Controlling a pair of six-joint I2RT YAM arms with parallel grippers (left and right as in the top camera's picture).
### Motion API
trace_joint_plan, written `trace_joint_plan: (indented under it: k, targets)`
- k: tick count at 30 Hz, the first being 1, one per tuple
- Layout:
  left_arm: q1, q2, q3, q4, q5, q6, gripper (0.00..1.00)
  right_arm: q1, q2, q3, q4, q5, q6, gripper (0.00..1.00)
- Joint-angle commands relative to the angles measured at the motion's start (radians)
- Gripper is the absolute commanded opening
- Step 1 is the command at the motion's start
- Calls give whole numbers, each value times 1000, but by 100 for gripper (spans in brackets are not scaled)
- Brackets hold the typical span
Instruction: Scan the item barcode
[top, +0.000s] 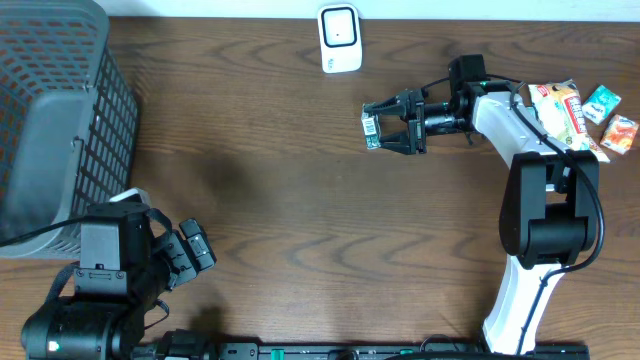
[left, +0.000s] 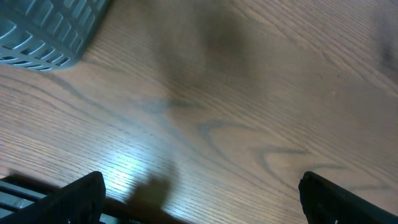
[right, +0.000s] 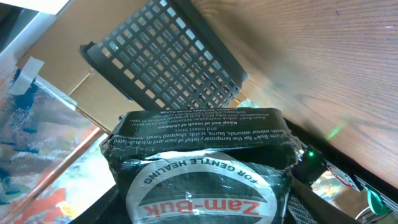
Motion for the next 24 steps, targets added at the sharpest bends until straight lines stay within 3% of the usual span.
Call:
trace_joint_plan:
  k: [1,17,24]
  targets:
    - [-2,0,1,-3,-6,-6,98,11,8,19,5,-18,-8,56]
    - [-2,0,1,-3,-6,-6,98,13,8,19,7,92,-9,55]
    - [-2,0,1,-3,-6,-6,98,48,8,19,13,371,-9,54]
